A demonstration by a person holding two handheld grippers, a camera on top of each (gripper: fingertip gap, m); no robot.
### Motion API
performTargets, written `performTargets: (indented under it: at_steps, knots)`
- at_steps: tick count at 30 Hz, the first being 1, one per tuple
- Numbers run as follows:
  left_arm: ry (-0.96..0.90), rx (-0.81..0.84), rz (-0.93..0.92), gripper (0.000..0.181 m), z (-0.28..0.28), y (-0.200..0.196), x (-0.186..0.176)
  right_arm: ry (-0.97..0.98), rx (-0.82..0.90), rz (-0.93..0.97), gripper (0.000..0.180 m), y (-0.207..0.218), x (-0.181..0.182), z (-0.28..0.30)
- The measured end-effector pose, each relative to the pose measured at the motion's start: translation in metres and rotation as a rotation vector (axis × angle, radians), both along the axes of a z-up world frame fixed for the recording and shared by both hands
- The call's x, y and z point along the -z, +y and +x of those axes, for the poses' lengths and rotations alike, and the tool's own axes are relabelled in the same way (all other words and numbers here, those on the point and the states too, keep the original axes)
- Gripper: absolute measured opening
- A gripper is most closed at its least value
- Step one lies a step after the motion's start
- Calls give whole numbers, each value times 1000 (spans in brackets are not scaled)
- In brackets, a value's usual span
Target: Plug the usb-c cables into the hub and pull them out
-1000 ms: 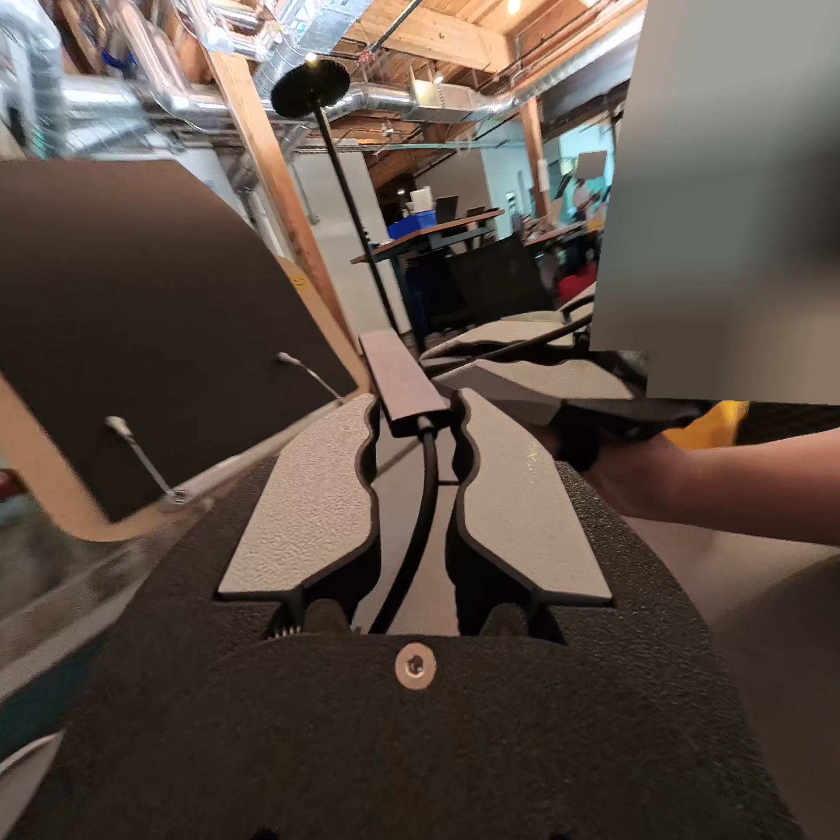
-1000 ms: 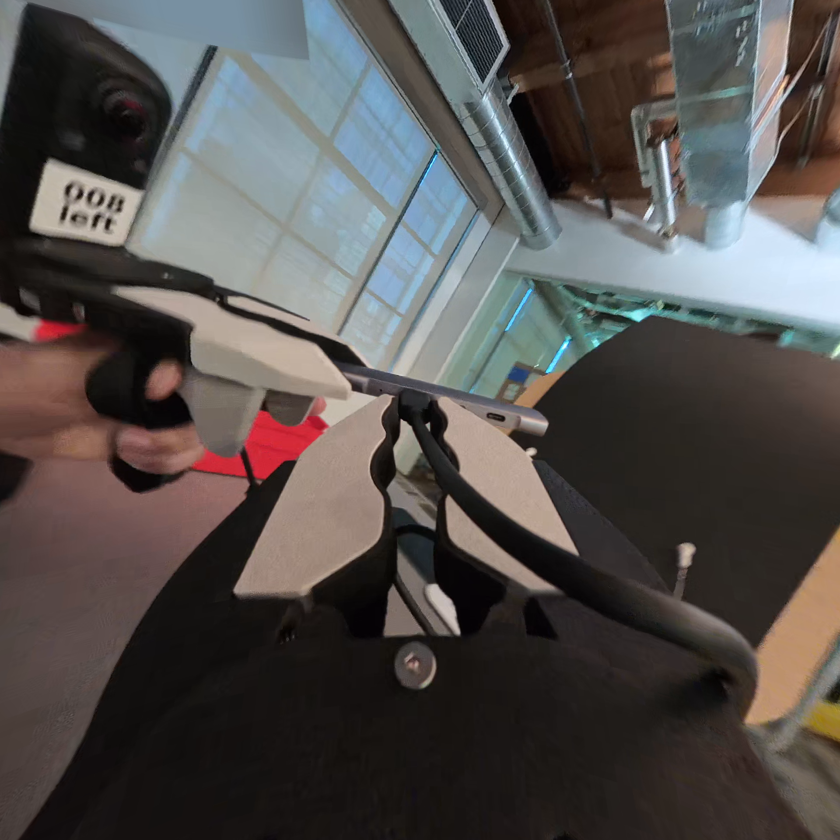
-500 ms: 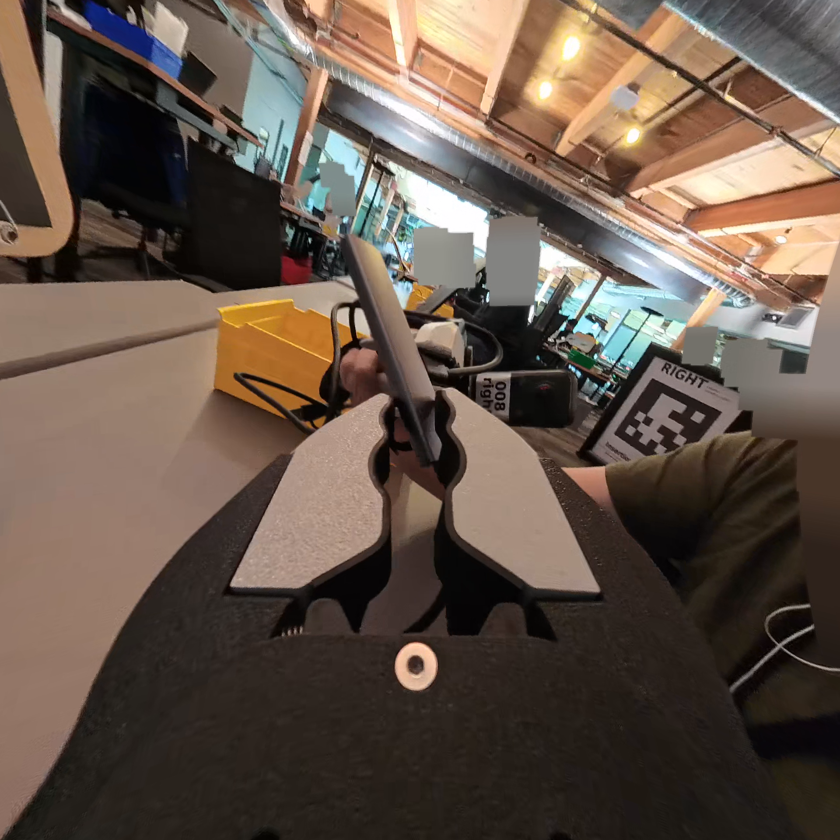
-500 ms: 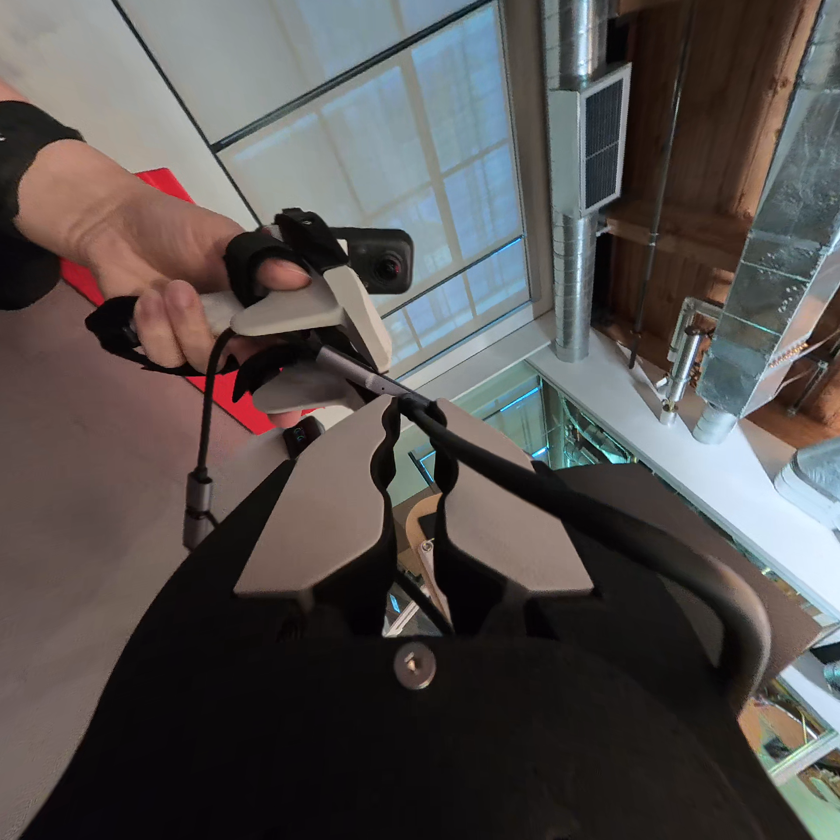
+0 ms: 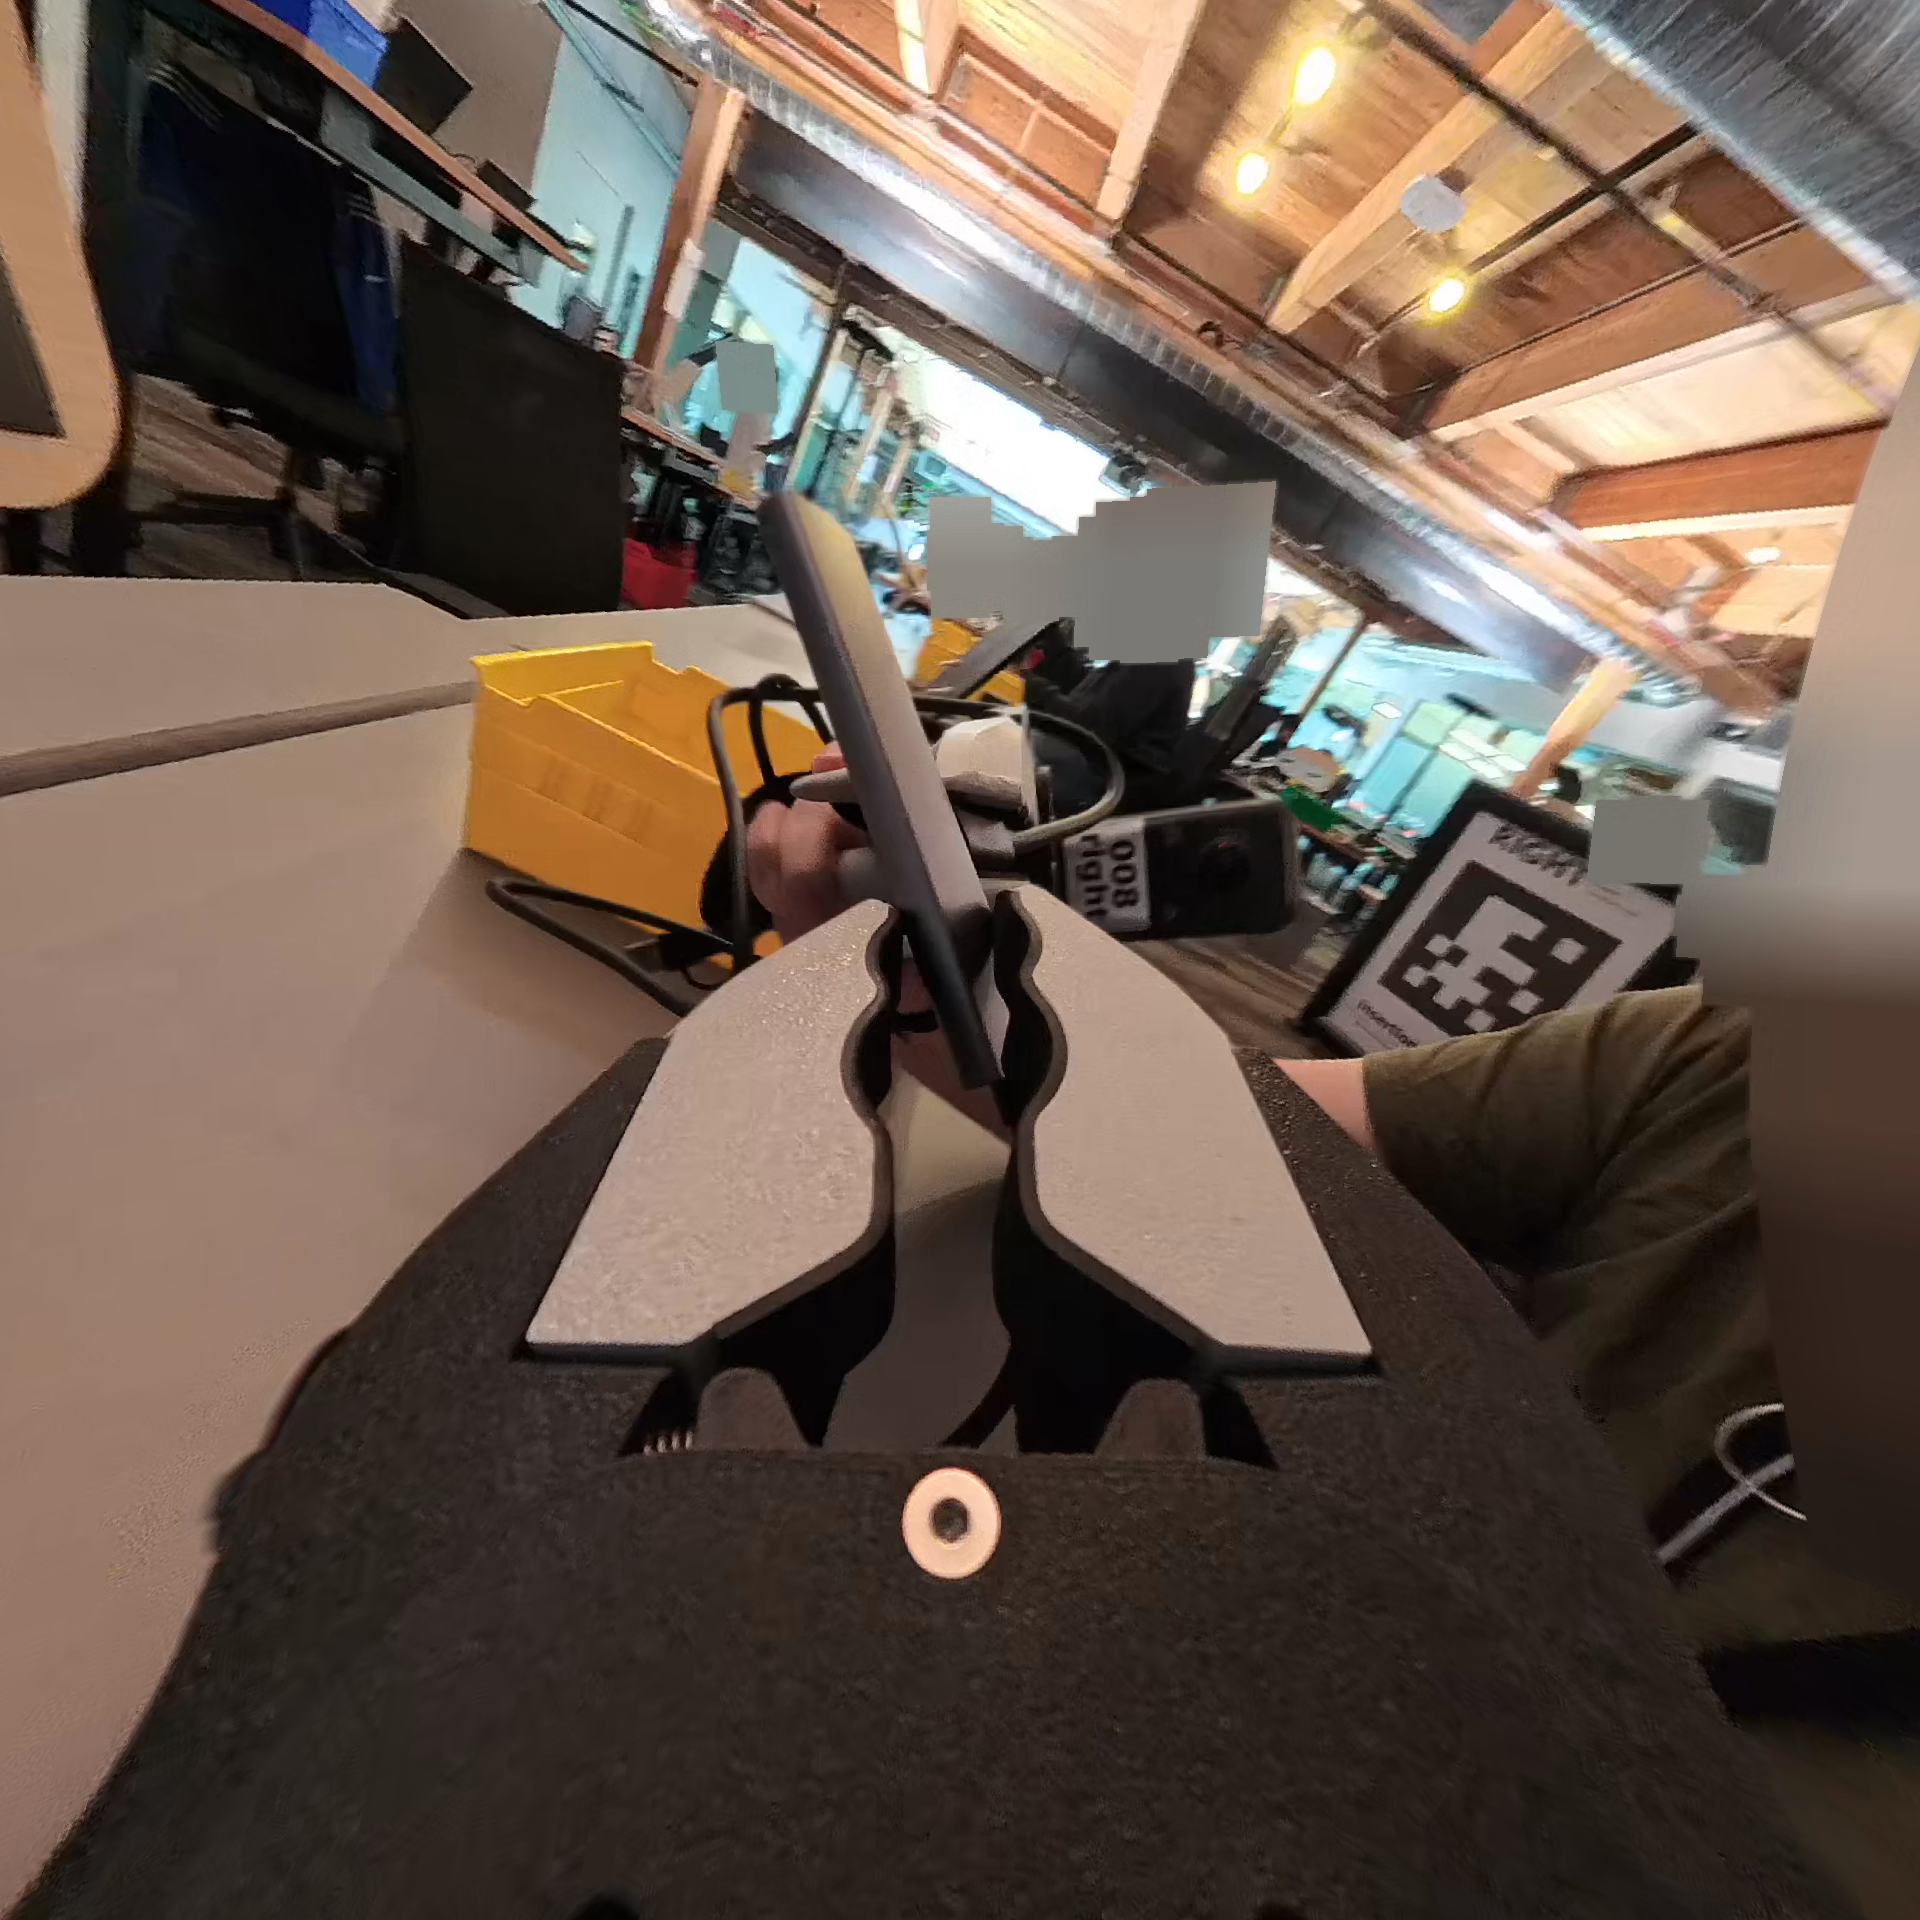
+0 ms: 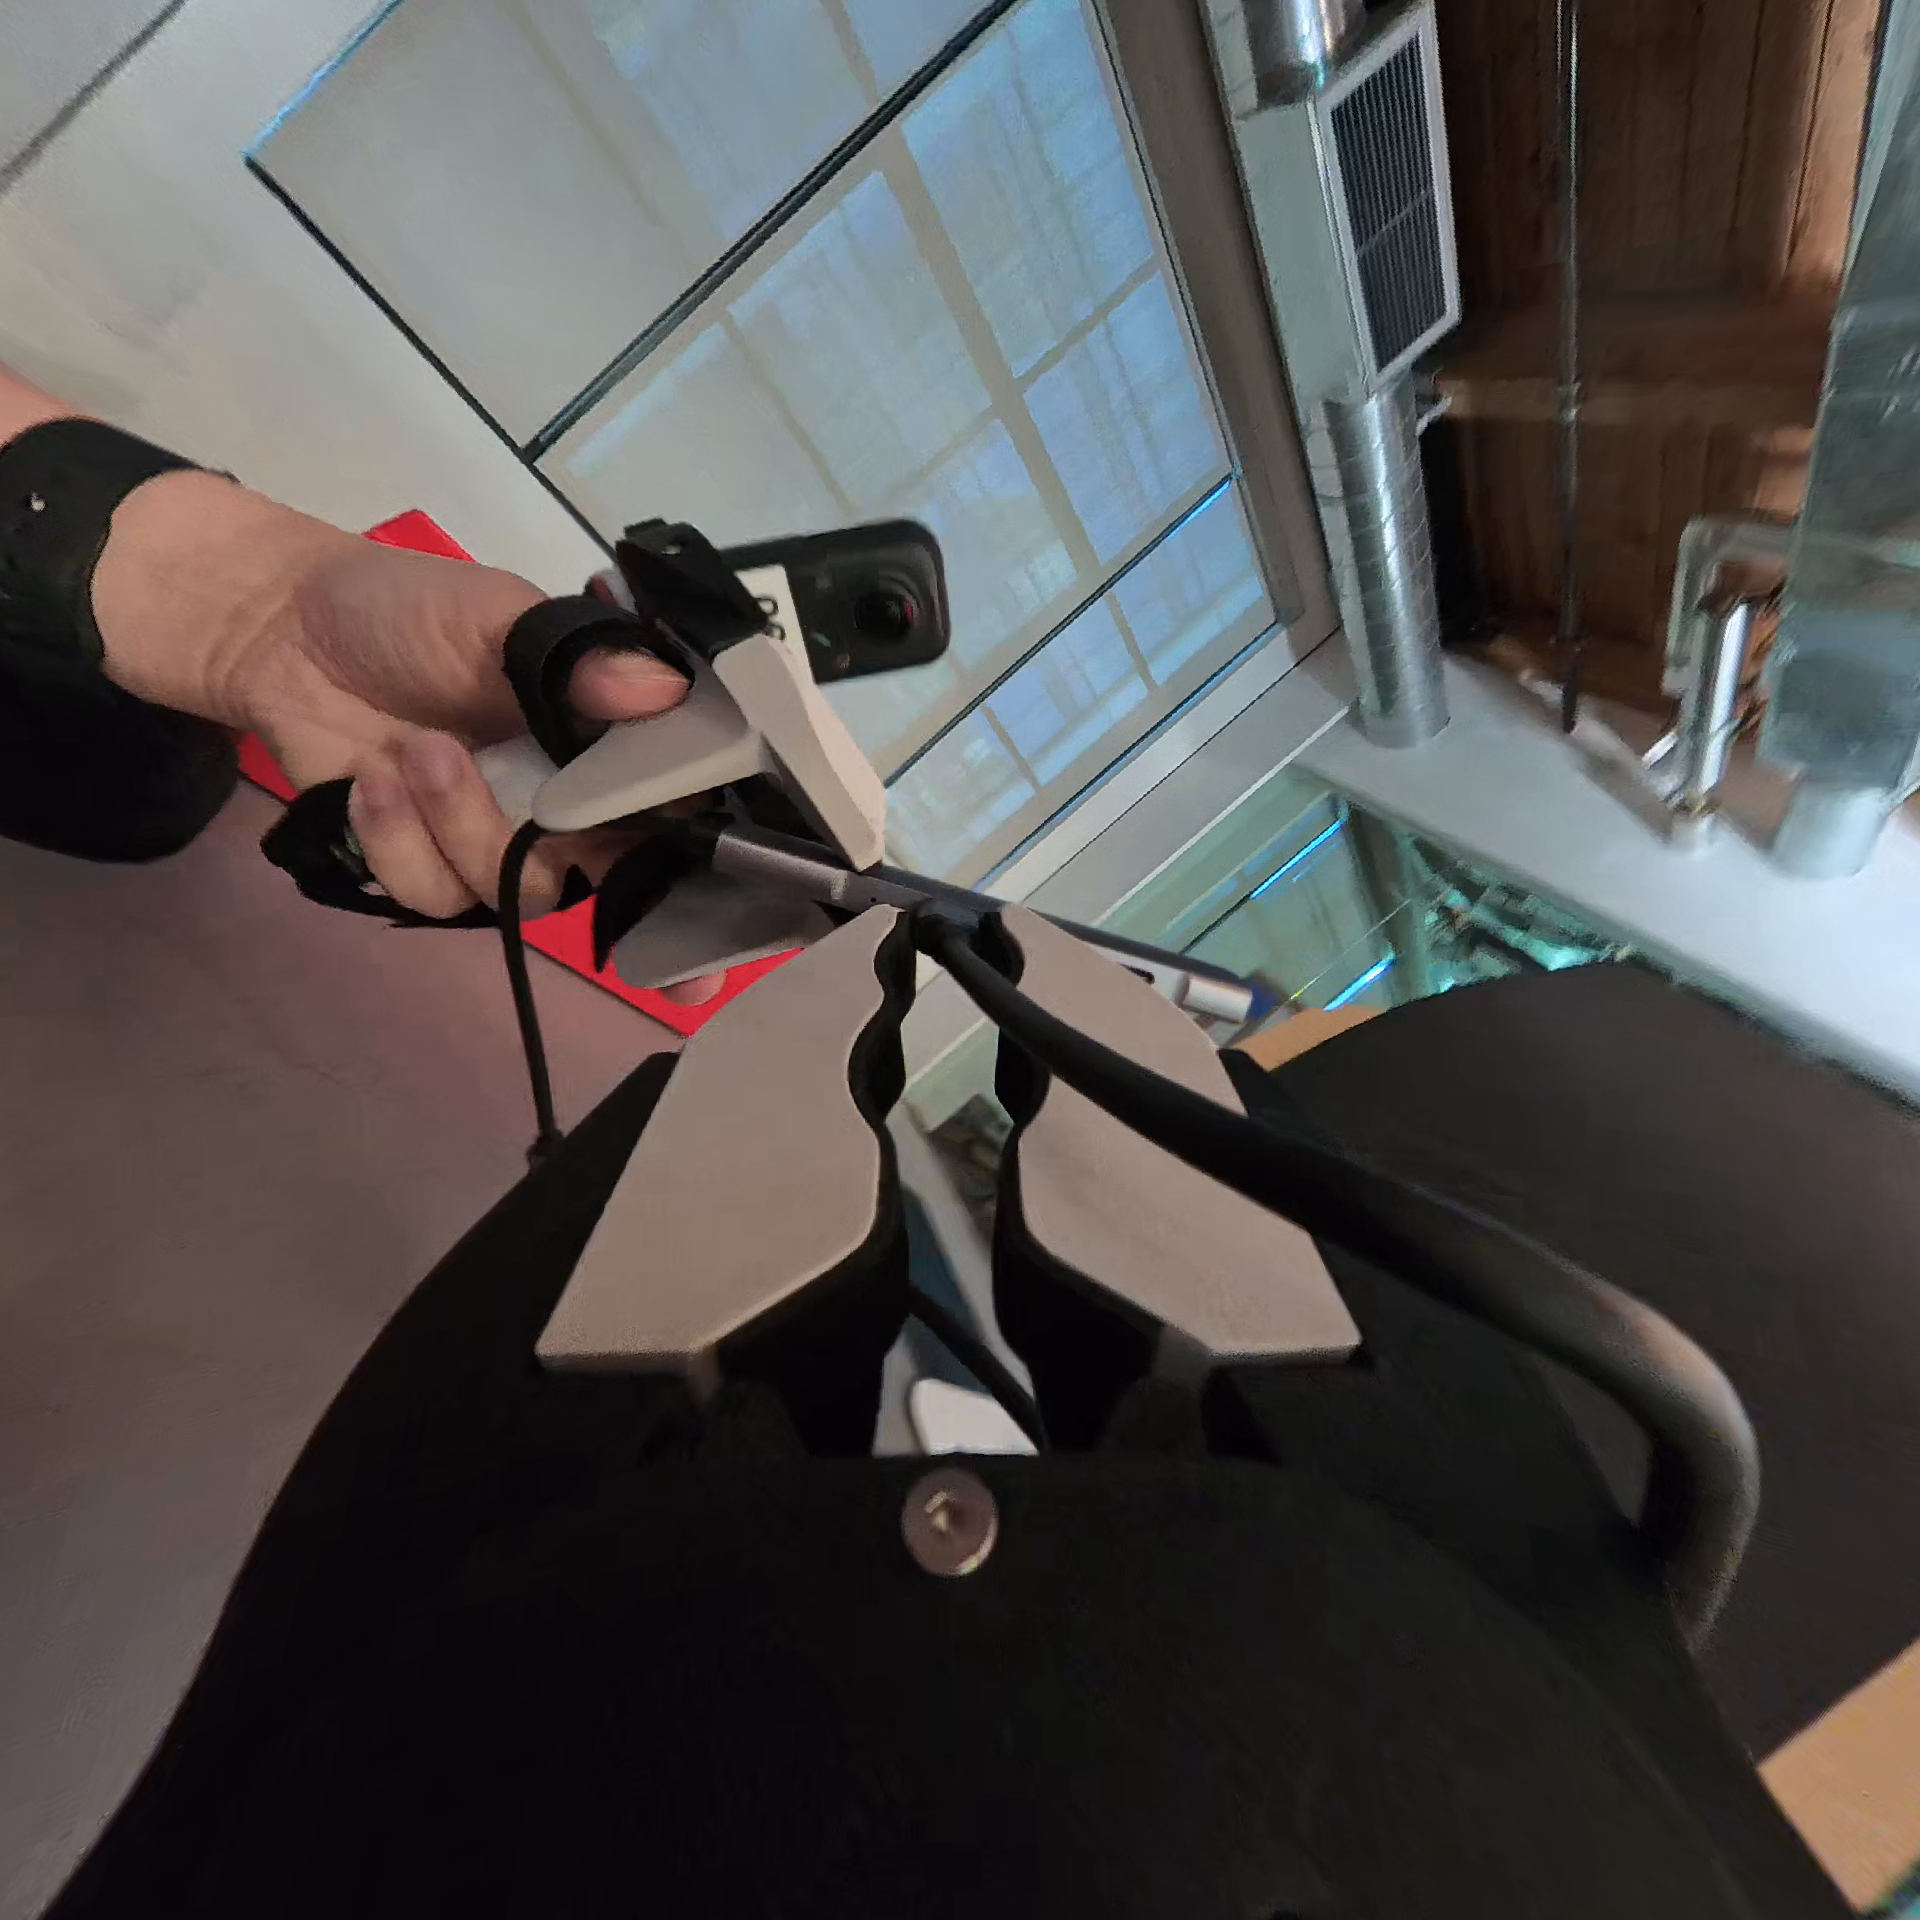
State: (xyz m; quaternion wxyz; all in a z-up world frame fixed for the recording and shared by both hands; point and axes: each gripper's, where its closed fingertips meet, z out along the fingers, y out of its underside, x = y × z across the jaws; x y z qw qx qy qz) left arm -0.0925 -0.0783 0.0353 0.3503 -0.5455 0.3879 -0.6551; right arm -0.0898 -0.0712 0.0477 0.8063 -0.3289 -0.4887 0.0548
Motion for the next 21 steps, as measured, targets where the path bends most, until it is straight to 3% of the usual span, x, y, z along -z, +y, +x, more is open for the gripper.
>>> performTargets:
  at_steps: [4,7,11,14,17,19,21]
  knots:
    - [127,-213,134,27,-9,31,16,44,39,-217,13,30,30,3]
    - [136,-382,196,26,-29,51,3,14,113,-386,11,53,63,2]
    - [243,-568,214,25,-74,49,-4,-3,168,-538,8,65,88,1]
    - [504,-817,276,21,-145,43,21,-13,241,-656,8,74,109,6]
    - [810,-1141,319,21,-256,44,36,-24,291,-752,11,82,126,11]
    - [938,-1274,194,21,-324,40,45,-51,309,-800,9,85,136,11]
    - [930,-1327,22,20,-367,43,52,-85,330,-776,9,85,140,9]
